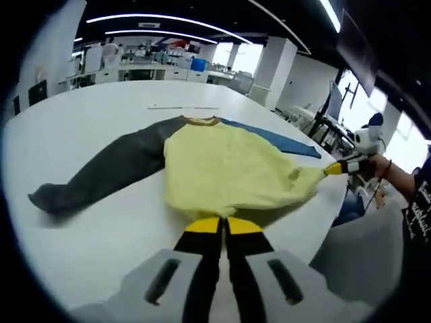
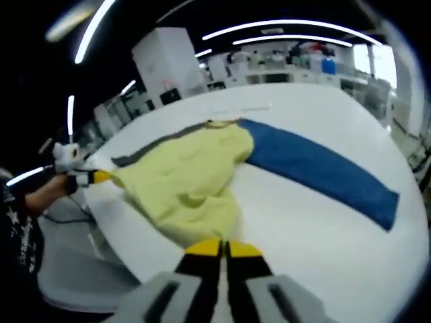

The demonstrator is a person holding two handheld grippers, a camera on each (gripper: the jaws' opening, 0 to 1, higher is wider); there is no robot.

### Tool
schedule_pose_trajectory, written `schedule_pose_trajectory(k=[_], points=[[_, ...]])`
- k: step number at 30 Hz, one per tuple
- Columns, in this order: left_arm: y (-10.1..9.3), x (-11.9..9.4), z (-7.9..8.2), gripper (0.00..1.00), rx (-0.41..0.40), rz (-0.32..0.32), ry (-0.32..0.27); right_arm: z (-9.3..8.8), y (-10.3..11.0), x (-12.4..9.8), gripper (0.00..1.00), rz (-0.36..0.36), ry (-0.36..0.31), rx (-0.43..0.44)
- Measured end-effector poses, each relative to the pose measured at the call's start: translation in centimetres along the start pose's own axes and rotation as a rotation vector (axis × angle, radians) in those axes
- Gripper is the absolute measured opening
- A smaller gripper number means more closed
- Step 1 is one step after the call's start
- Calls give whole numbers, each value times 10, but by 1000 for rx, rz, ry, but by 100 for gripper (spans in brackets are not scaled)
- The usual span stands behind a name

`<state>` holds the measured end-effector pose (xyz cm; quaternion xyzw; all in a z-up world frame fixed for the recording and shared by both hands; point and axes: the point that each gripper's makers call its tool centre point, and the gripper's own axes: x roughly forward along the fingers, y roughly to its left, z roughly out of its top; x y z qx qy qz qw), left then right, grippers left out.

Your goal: Fold the garment on the visible template until the final outline fits inside the template.

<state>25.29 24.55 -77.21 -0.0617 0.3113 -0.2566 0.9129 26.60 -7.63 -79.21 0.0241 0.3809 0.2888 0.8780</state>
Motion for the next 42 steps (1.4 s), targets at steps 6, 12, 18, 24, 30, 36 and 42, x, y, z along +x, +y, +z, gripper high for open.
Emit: schedule_pose_trajectory(k=[6,12,18,24,30,36,42], points=[[9,-11,-2,0,-30,4,24,4,6,-11,0,-2,-8,-18],[15,-23,-8,0,-50,16,58,-2,4,-21,0,-34,11,-41],[17,-29,-16,0,-98,17,91,-10,1,-27,0,-46,25,-5],[10,-31,-33,0,-158,-6,172,-20,3,-31,0,-58,56,-4],[15,-23,-51,0,-196,0,214,-42,0,-23,0,-85,117,-3],[17,-18,-67,0,-221,16,249,-58,-1,-16,0,-106,159,-11],[17,-16,-78,0,-234,41,273,-68,-8,-8,0,-110,172,12]])
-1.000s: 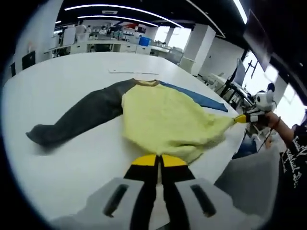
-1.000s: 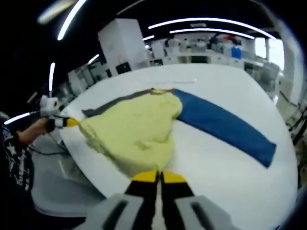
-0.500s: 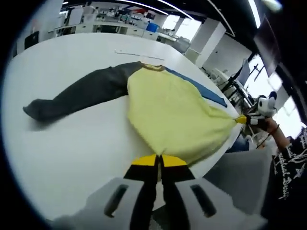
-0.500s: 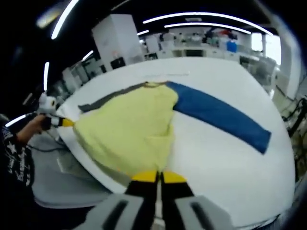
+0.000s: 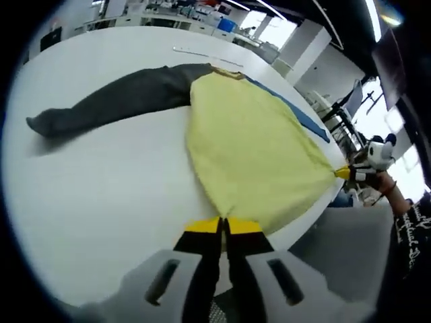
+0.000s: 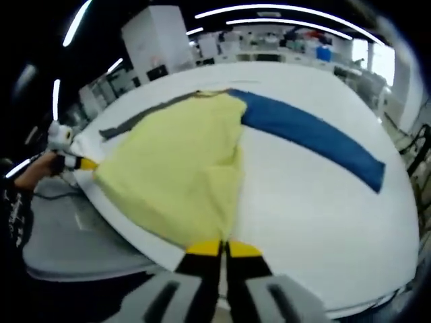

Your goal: Fold the garment on the visible template until the final outline fits inside the template.

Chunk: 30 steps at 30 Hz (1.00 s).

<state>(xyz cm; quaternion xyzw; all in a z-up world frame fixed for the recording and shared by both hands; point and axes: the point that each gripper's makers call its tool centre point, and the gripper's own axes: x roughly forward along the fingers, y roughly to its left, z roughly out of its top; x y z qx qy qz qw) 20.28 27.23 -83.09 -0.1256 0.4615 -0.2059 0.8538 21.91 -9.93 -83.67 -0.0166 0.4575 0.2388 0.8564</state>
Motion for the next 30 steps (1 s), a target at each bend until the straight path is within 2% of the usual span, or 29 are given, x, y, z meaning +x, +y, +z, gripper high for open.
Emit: schedule_pose_trajectory(k=[5,13,18,22,24,30], points=[[-1,-3,-1,1,-6,4,-20,-1,-2,3,0,0,5,9],[-1,-18,0,8,29,-23,-56,-3,-3,3,0,12,15,3],[-6,-19,-6,11,102,-43,-41,-2,-5,1,3,-4,13,9],[-4,-14,-10,13,166,-40,-12,-3,-5,2,3,-1,17,11],[-9,-7,-14,16,201,-36,18,-4,-6,2,4,0,20,11],[-9,-4,-15,15,202,-45,27,-6,-4,3,2,-1,20,17]])
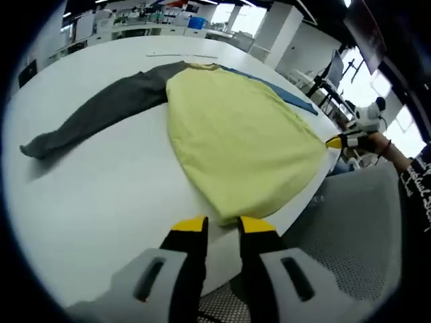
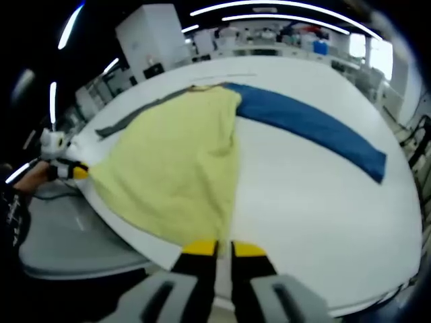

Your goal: Fold the garment on the visible template until the final outline fits inside the template.

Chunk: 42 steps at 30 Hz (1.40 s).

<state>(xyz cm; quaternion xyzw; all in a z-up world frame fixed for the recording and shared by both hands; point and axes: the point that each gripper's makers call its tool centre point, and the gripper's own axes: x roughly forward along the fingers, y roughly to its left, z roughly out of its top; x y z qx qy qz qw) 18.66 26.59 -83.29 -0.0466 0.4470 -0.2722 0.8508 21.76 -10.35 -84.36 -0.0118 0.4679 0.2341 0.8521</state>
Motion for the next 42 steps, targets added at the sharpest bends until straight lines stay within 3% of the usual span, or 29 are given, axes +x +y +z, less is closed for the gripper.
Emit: schedule_pose_trajectory(k=[14,24,26,28,32,42], points=[[-1,13,3,7,-11,-14,4,-1,2,7,0,-2,-10,19],[-9,3,5,0,-66,-62,9,1,2,7,0,16,-13,33],[-8,0,0,0,-126,-57,45,1,1,6,0,19,-11,23],[-9,-1,0,0,-125,-58,57,2,4,2,0,21,-10,12],[-8,-3,-8,0,-200,-33,134,4,6,-7,0,29,0,9],[-11,0,-22,1,-237,4,222,2,6,-8,0,33,17,22]])
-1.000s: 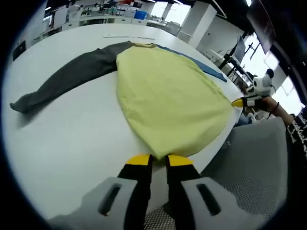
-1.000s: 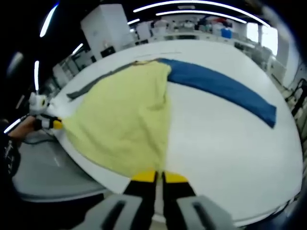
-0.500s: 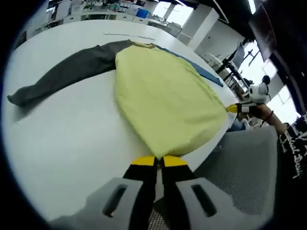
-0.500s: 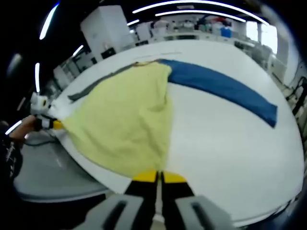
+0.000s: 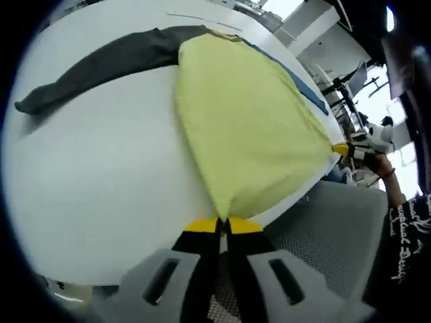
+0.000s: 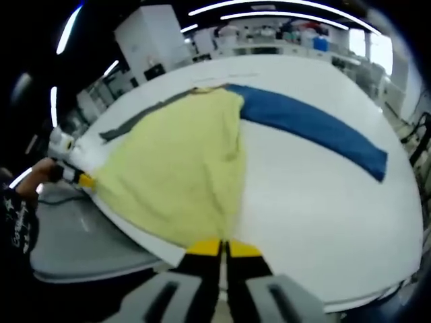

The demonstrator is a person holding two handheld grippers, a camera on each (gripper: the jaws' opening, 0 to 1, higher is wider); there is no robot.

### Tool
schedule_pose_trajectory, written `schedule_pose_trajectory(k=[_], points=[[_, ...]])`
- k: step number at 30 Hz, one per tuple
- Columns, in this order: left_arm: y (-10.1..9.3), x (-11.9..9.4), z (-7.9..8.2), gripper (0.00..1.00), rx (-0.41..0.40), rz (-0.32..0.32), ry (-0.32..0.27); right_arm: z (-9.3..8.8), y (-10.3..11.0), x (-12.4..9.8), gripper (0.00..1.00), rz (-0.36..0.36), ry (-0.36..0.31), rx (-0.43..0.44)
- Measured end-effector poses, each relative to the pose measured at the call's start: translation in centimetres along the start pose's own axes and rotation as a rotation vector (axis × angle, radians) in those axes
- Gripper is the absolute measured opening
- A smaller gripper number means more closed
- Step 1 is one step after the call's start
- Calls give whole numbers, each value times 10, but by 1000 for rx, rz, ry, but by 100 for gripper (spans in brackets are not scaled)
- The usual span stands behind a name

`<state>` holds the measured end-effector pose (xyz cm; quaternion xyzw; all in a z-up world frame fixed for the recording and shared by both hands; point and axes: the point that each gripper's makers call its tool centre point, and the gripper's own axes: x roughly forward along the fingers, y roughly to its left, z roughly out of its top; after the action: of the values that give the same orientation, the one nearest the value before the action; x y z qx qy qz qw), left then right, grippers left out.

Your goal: Fold the garment on the visible template until the final outline fits inside the template.

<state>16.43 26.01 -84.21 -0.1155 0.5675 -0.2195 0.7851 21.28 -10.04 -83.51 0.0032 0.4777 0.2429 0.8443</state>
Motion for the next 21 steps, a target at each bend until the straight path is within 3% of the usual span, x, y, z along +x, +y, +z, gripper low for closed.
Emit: schedule_pose_trajectory(k=[6,10,12,15,21], points=[[7,0,-6,4,23,44,21,-5,-1,5,0,0,13,-5],[3,-2,-4,8,57,39,-8,-7,-2,5,0,6,19,-11],[2,-3,-2,15,77,42,-19,-8,-1,5,0,11,25,-16],[3,-6,0,27,117,63,-35,-8,-3,3,8,6,19,-29],[-2,-11,11,36,189,58,-126,-1,3,-5,28,25,-7,-64]])
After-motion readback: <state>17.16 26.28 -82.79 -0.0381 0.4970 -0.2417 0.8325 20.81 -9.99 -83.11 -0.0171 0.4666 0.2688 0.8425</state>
